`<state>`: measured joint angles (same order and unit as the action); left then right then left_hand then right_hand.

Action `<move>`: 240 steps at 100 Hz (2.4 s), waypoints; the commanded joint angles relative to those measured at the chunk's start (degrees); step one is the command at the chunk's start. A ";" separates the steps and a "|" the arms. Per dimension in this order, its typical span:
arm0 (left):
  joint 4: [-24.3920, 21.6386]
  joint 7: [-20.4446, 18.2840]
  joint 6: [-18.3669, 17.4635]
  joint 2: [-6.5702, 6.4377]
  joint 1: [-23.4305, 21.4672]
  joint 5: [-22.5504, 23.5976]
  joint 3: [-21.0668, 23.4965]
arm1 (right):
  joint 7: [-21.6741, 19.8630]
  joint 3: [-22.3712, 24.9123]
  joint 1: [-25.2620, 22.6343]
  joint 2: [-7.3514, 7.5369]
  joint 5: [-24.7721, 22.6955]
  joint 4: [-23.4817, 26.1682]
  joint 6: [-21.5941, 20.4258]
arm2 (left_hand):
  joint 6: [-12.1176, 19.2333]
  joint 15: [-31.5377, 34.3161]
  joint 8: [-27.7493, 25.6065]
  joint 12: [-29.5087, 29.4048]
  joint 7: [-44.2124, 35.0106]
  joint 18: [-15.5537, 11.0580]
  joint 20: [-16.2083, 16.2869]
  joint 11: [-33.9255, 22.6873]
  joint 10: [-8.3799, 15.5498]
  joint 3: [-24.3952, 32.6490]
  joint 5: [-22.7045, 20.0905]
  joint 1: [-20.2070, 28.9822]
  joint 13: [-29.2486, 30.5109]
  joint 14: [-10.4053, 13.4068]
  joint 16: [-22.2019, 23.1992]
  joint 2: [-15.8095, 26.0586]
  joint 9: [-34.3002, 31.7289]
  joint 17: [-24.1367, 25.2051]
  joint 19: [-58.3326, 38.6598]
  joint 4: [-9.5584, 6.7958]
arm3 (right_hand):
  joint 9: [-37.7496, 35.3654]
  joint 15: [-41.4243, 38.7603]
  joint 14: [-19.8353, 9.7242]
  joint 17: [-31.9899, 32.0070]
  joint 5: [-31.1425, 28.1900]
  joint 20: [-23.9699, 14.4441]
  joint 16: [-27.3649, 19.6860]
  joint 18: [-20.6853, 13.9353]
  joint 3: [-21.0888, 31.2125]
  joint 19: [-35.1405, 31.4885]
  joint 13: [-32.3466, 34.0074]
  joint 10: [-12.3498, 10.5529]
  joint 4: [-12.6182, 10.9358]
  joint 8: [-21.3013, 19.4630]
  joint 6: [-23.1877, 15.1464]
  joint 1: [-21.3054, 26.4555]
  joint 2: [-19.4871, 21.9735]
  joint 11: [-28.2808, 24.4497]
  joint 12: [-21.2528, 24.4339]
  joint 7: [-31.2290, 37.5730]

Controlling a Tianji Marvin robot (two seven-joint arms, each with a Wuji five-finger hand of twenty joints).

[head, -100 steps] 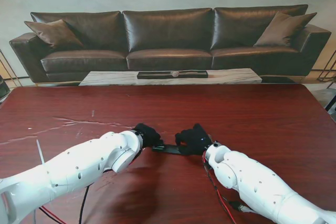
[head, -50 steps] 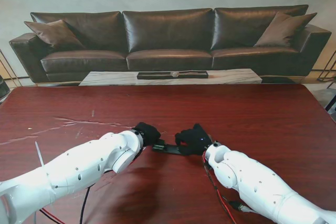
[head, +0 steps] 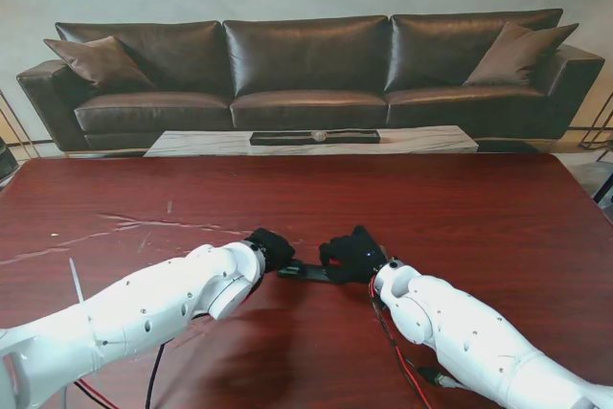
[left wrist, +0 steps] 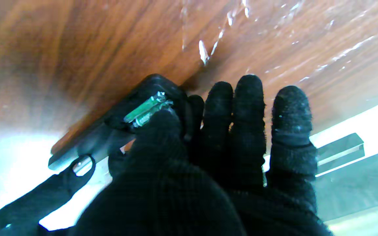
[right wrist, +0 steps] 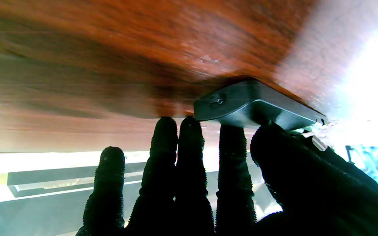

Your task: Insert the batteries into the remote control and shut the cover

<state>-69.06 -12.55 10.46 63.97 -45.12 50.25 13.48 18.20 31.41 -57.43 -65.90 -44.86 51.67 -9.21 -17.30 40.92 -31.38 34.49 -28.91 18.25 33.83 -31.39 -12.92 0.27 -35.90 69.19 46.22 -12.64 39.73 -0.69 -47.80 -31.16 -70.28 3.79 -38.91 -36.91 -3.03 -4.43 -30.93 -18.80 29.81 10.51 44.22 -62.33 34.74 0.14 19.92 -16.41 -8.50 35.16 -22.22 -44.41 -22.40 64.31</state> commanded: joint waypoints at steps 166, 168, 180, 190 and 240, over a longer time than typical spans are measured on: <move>-4.28 -7.12 1.37 -1.75 1.30 -2.05 -2.06 | -0.69 -1.21 -1.15 -0.07 -0.11 -1.64 0.20 | 1.14 -8.45 -0.28 -1.12 11.72 -3.96 2.16 5.43 -1.75 -1.64 5.57 -11.95 -8.98 -1.02 -1.71 -1.97 13.21 2.42 3.69 -2.40 | -0.33 0.66 2.08 1.24 -0.85 -0.50 -1.28 0.28 -2.02 -0.44 2.30 0.85 -1.15 -0.06 -1.18 1.36 1.52 -0.12 -0.19 0.66; -4.16 -6.96 1.44 -1.66 1.25 -2.14 -2.01 | -0.69 -1.22 -1.14 -0.07 -0.11 -1.64 0.19 | 1.27 -8.18 -1.04 -0.69 10.76 -4.12 2.06 4.92 -1.71 -1.62 5.72 -11.93 -8.74 -0.96 -1.62 -1.93 12.99 2.14 3.51 -2.40 | -0.35 0.67 2.07 1.25 -0.82 -0.50 -1.28 0.27 -2.04 -0.44 2.30 0.84 -1.15 -0.06 -1.22 1.34 1.53 -0.13 -0.19 0.64; -3.57 -6.08 1.60 -1.25 1.14 -2.38 -1.94 | -0.64 -1.20 -1.12 -0.07 -0.13 -1.67 0.14 | 1.66 -7.09 -2.98 -0.03 7.08 -4.33 1.89 3.88 -1.50 -1.62 6.53 -11.79 -7.55 -0.95 -1.31 -2.16 12.23 1.00 2.53 -2.36 | -0.29 0.67 2.07 1.27 -0.81 -0.49 -1.28 0.25 -2.19 -0.41 2.31 0.85 -1.13 -0.06 -1.25 1.16 1.79 -0.09 -0.18 0.62; -3.00 -5.55 1.40 -0.94 1.31 -2.56 -2.14 | -0.58 -1.06 -1.19 -0.09 -0.06 -1.66 0.09 | 1.66 -6.55 -2.73 -0.19 6.71 -4.40 1.84 4.09 -1.65 -1.46 6.87 -11.49 -6.85 -0.80 -1.15 -2.06 12.32 0.24 2.05 -2.38 | -0.35 0.66 2.09 1.28 -0.85 -0.49 -1.27 0.22 -2.22 -0.41 2.28 0.85 -1.20 -0.07 -1.23 1.32 1.82 -0.12 -0.19 0.63; 0.23 -2.80 1.77 0.88 1.61 -4.57 -1.67 | -0.68 -1.31 -1.09 -0.02 -0.23 -1.64 0.07 | 5.37 -4.21 -3.73 -0.67 1.30 -3.29 0.96 2.80 -0.70 -1.24 2.82 -0.11 -4.06 -1.22 -0.94 3.11 6.36 -1.14 -0.80 -1.39 | -0.32 0.72 2.04 1.44 -0.78 -0.46 -1.28 0.46 -2.46 -0.39 2.20 0.87 -1.29 -0.10 -1.30 1.44 1.94 -0.10 -0.18 0.60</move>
<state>-69.41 -15.26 12.09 64.53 -43.73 46.20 11.86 18.54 30.96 -57.14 -65.99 -44.71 51.30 -9.13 -14.83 35.43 -35.17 33.63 -24.63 13.84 35.14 -27.95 -13.12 -1.72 -30.64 63.90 40.38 -12.88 38.07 -1.93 -39.67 -31.83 -69.57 3.88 -38.91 -37.57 -3.16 -3.83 -31.47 -18.80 29.81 10.51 42.18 -62.33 34.71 -0.21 19.60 -16.41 -8.50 35.22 -20.86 -44.65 -23.21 63.87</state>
